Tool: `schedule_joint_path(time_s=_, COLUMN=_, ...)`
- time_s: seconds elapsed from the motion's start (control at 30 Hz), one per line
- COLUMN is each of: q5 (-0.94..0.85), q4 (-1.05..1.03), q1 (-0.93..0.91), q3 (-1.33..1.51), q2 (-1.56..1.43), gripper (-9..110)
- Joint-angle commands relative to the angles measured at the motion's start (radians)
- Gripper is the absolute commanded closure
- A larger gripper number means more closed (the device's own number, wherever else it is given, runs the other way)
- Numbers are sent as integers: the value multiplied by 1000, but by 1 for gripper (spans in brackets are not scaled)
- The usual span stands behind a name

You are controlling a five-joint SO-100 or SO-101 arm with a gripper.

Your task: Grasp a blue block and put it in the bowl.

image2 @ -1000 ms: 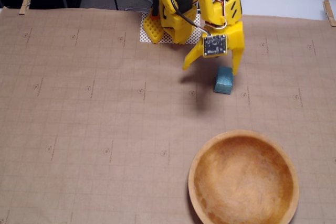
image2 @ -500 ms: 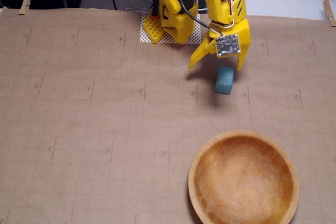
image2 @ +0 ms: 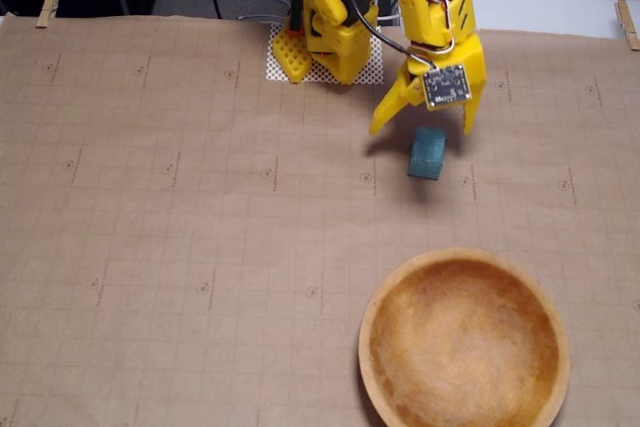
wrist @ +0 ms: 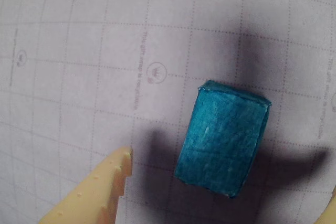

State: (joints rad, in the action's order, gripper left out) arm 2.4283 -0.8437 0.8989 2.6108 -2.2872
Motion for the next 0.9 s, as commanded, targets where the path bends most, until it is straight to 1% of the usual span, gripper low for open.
schedule_joint_path(time_s=0.0, q5=-14, q4=44, q1=-5, q3=-49, q2=66, gripper=51)
schedule_joint_path(time_s=0.27, q5=-15, q4=101, q1=-60, q3=-103, q2=215, gripper=51)
schedule_joint_path(time_s=0.43, q5=-15, q4=161, q1=-61, q3=-103, q2=293, gripper=51)
schedule_joint_path(time_s=0.87, q5=-18, q4=163, q1=-58, q3=-89, q2=314, gripper=52)
